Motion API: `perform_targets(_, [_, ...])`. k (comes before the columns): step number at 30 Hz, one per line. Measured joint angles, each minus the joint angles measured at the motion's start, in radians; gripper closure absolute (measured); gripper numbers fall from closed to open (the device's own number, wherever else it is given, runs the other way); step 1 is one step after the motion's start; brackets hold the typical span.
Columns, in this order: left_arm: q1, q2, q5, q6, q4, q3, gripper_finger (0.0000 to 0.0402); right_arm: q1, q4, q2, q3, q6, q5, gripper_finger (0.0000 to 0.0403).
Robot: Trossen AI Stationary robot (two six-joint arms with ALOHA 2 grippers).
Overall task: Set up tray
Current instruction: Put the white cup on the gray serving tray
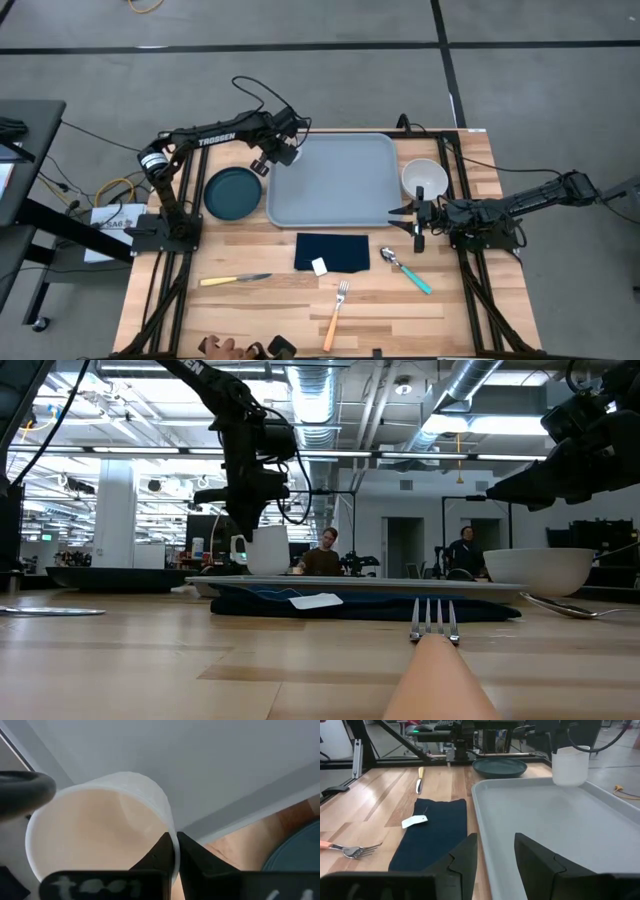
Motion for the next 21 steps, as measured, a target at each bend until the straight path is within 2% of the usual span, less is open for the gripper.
perform_targets(21, [0.006,0.000,-0.010,-0.014,0.005,0.000,0.0398,0.000,0.000,0.000,0.000,0.000,0.000,0.0281])
